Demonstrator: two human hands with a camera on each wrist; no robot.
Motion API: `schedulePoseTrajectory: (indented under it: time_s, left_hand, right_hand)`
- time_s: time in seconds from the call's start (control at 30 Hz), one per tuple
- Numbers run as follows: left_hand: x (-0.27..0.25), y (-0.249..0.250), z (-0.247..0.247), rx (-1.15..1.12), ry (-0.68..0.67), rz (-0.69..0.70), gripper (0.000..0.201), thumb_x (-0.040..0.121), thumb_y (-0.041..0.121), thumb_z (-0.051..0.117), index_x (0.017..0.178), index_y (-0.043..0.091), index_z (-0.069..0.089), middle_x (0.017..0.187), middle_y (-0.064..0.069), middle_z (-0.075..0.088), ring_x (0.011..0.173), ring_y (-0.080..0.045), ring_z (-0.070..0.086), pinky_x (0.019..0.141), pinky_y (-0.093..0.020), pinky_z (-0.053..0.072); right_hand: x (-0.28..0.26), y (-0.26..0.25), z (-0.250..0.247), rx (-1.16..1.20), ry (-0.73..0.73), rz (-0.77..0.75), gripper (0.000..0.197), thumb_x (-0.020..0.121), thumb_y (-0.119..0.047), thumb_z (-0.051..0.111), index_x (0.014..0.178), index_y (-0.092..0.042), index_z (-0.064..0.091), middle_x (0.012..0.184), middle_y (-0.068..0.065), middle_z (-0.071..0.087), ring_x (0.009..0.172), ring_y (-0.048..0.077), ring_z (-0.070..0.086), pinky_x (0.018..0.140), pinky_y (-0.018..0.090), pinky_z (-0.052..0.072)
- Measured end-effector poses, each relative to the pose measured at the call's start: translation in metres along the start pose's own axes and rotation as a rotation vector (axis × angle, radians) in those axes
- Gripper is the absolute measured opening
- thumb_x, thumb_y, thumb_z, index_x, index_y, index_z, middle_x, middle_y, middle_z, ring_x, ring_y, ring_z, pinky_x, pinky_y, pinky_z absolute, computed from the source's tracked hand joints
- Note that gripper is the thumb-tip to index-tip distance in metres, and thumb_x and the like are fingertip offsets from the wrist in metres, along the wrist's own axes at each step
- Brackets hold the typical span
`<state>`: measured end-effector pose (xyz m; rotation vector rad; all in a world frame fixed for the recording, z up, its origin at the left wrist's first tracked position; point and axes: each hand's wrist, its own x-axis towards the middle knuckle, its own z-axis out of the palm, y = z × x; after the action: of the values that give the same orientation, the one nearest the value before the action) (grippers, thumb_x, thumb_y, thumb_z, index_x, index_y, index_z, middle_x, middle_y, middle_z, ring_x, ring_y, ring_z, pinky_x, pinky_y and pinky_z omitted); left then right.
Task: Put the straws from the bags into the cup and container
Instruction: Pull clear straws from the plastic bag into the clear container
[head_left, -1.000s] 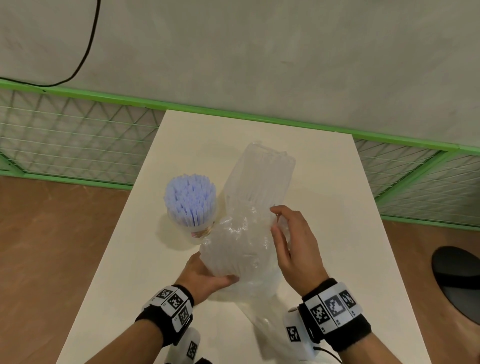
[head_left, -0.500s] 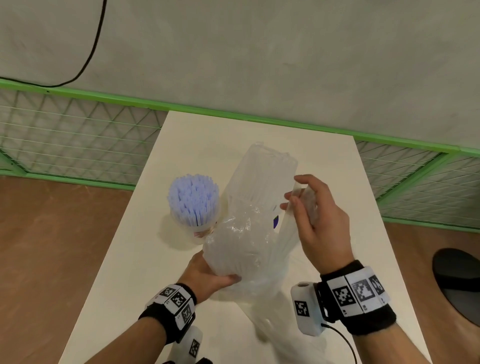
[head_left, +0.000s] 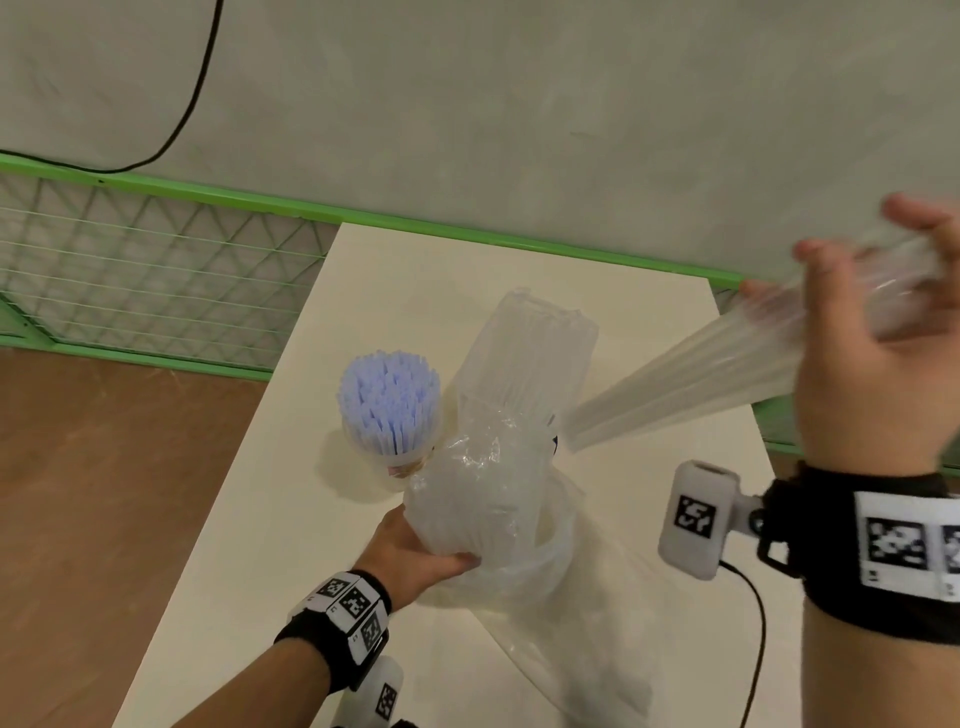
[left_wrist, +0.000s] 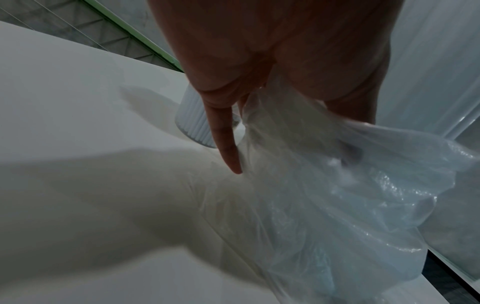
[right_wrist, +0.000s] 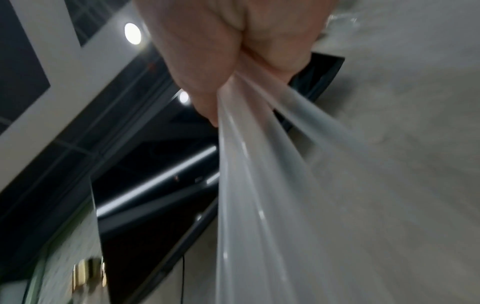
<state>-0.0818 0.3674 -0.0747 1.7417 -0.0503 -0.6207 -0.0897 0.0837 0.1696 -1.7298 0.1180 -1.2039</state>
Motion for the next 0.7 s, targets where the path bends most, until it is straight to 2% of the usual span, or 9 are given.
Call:
schedulePoseTrajectory:
  time_s: [0.1, 0.17, 0.3, 0.37, 0.43, 0.53, 0.6, 0.63, 0.7]
  left_hand:
    - [0.000, 0.000, 0.000, -0.001, 0.007, -0.007, 0.073, 0.048, 0.037, 0.095, 0.112, 0.039, 0.060, 0.111, 0.013, 0.072, 0.107, -0.004, 0.066, 0.100, -0.039, 0.051]
    - [0.000, 0.000, 0.000, -0.009, 0.005, -0.007, 0.075, 0.047, 0.038, 0.095, 0.113, 0.038, 0.060, 0.112, 0.013, 0.072, 0.108, -0.005, 0.066, 0.101, -0.041, 0.051]
    - [0.000, 0.000, 0.001, -0.009, 0.013, -0.012, 0.077, 0.046, 0.039, 0.095, 0.114, 0.039, 0.060, 0.112, 0.013, 0.072, 0.108, -0.007, 0.066, 0.101, -0.041, 0.051]
    - [0.000, 0.000, 0.001, -0.020, 0.017, -0.008, 0.075, 0.046, 0.035, 0.095, 0.112, 0.038, 0.060, 0.110, 0.013, 0.072, 0.106, -0.005, 0.066, 0.100, -0.040, 0.051]
    - [0.000, 0.001, 0.001, -0.020, 0.020, -0.004, 0.074, 0.046, 0.034, 0.095, 0.111, 0.040, 0.060, 0.111, 0.013, 0.072, 0.106, -0.005, 0.066, 0.100, -0.040, 0.051]
    - [0.001, 0.000, 0.002, -0.017, 0.024, -0.011, 0.074, 0.046, 0.035, 0.095, 0.111, 0.041, 0.059, 0.110, 0.014, 0.072, 0.106, -0.004, 0.066, 0.100, -0.039, 0.051]
    - [0.001, -0.001, 0.002, -0.013, 0.029, -0.014, 0.076, 0.046, 0.037, 0.095, 0.113, 0.040, 0.059, 0.111, 0.014, 0.072, 0.107, -0.004, 0.066, 0.100, -0.038, 0.051]
    - [0.001, -0.001, 0.002, -0.010, 0.030, -0.011, 0.077, 0.046, 0.037, 0.095, 0.114, 0.039, 0.059, 0.111, 0.014, 0.072, 0.107, -0.004, 0.066, 0.100, -0.039, 0.051]
    - [0.002, -0.002, 0.002, 0.003, 0.029, -0.013, 0.077, 0.046, 0.038, 0.095, 0.115, 0.037, 0.060, 0.110, 0.014, 0.072, 0.106, -0.003, 0.066, 0.099, -0.037, 0.052]
  right_hand:
    - [0.032, 0.013, -0.014, 0.162, 0.089, 0.185, 0.068, 0.082, -0.055, 0.073, 0.129, -0.009, 0.054, 0.129, 0.016, 0.057, 0.108, 0.034, 0.065, 0.070, 0.051, 0.060]
    - [0.040, 0.020, -0.006, 0.183, 0.119, 0.229, 0.072, 0.082, -0.058, 0.071, 0.130, -0.008, 0.052, 0.126, 0.022, 0.058, 0.106, 0.034, 0.067, 0.072, 0.048, 0.061]
    - [0.037, 0.031, 0.041, 0.342, 0.239, 0.198, 0.039, 0.088, -0.009, 0.068, 0.120, 0.003, 0.049, 0.093, 0.015, 0.068, 0.086, 0.028, 0.069, 0.072, 0.049, 0.060]
    - [0.030, 0.039, 0.065, 0.352, 0.230, 0.246, 0.029, 0.087, 0.001, 0.063, 0.114, -0.002, 0.051, 0.094, 0.024, 0.065, 0.084, 0.031, 0.070, 0.071, 0.047, 0.060]
    - [0.019, 0.056, 0.083, 0.264, 0.141, 0.299, 0.027, 0.089, -0.002, 0.064, 0.112, -0.012, 0.053, 0.104, 0.027, 0.063, 0.083, 0.029, 0.071, 0.070, 0.044, 0.061]
    - [0.002, 0.088, 0.097, -0.018, -0.080, 0.317, 0.029, 0.094, -0.016, 0.062, 0.119, -0.026, 0.053, 0.093, -0.006, 0.066, 0.075, 0.012, 0.073, 0.069, 0.032, 0.061]
    - [-0.009, 0.107, 0.102, -0.159, -0.272, 0.304, 0.025, 0.096, -0.021, 0.059, 0.121, -0.023, 0.056, 0.092, -0.010, 0.067, 0.078, 0.005, 0.069, 0.073, 0.020, 0.056]
    - [-0.013, 0.119, 0.103, -0.281, -0.388, 0.268, 0.026, 0.097, -0.022, 0.058, 0.122, -0.021, 0.059, 0.099, -0.008, 0.068, 0.086, 0.005, 0.066, 0.081, 0.019, 0.053]
    - [-0.020, 0.142, 0.105, -0.543, -0.675, 0.152, 0.030, 0.098, -0.026, 0.056, 0.127, -0.018, 0.061, 0.133, -0.002, 0.059, 0.122, 0.018, 0.053, 0.104, 0.033, 0.041]
